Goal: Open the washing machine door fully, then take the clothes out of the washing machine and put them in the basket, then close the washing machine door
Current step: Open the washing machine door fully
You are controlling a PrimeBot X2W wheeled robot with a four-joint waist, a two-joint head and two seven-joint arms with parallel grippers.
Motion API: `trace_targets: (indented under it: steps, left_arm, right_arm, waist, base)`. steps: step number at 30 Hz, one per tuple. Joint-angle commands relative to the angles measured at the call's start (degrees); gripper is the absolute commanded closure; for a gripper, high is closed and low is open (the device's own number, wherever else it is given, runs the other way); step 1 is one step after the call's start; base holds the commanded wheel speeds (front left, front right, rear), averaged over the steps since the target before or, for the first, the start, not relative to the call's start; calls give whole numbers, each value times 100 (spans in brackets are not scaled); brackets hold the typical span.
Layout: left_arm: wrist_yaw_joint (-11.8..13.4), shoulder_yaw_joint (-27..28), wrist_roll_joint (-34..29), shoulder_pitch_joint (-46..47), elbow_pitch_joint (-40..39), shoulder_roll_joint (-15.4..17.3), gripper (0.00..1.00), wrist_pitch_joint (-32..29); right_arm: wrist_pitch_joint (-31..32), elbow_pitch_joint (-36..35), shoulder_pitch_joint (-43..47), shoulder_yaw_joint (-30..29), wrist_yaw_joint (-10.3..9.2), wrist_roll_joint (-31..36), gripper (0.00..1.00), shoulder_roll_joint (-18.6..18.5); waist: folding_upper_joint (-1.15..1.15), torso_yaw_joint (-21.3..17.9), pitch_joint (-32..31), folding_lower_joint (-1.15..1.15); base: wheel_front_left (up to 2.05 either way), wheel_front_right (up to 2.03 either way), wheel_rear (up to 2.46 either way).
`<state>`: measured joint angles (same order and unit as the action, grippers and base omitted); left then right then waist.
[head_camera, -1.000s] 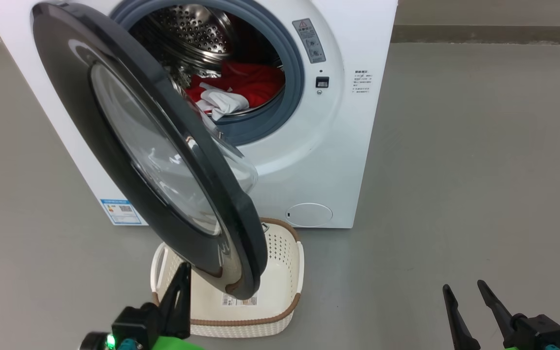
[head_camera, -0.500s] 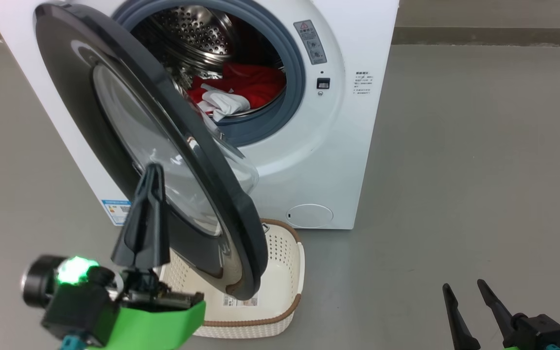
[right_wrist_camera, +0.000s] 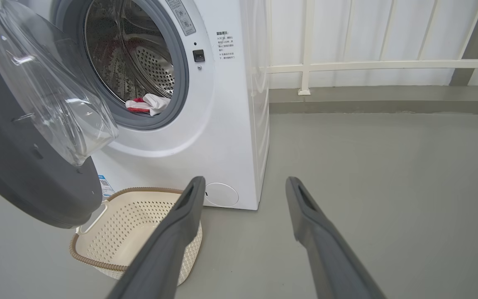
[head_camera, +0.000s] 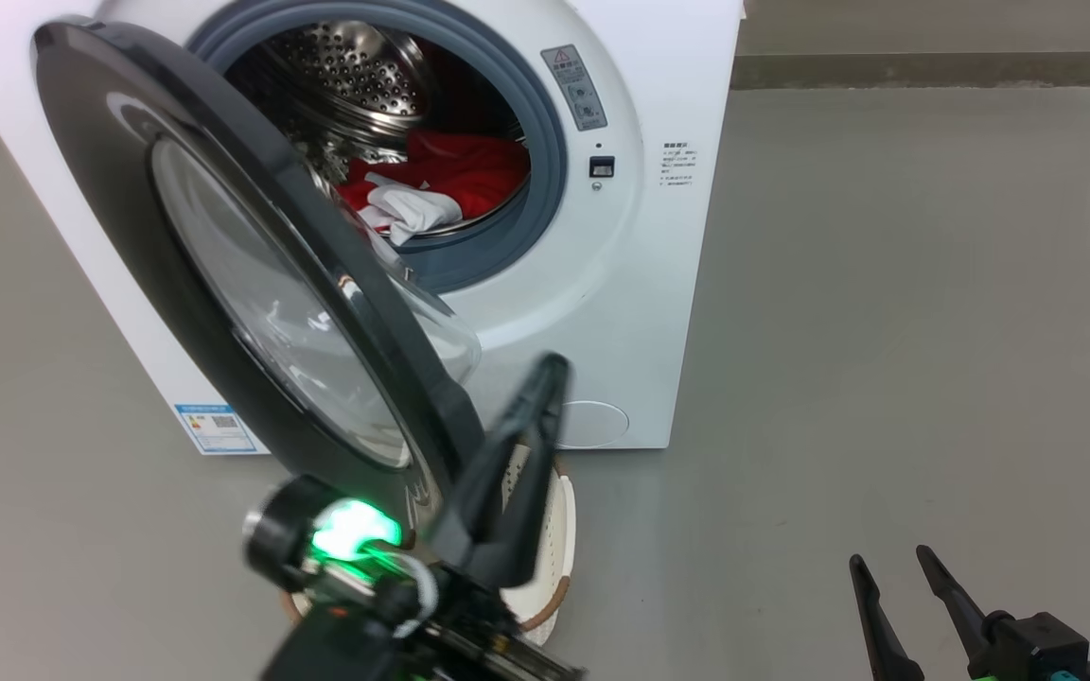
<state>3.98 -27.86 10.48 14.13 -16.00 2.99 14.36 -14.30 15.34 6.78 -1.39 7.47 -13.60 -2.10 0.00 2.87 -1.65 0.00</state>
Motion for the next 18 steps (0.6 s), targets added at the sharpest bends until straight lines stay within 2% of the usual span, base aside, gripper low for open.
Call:
trace_targets:
  steps: [1,9,18]
  left_arm:
    - [-29,13,117,191,-10,0,100,-58]
    - [16,-682,884,62,1029,-10,100,-249]
    - [243,-824,1408,246,2395,-11,100,-331]
  right_arm:
    - [-69,-120,-284,136,2,20,0,-77]
    - [-70,-102,-284,139,2,29,0,-77]
    - [-70,-88,-330,160,2,35,0,-77]
  waist:
    - [0,-24,6,0]
    - [0,-95,57,0]
    - [0,-166,107,0]
  base:
    - [0,0,0]
    - [0,0,0]
    - [0,0,0]
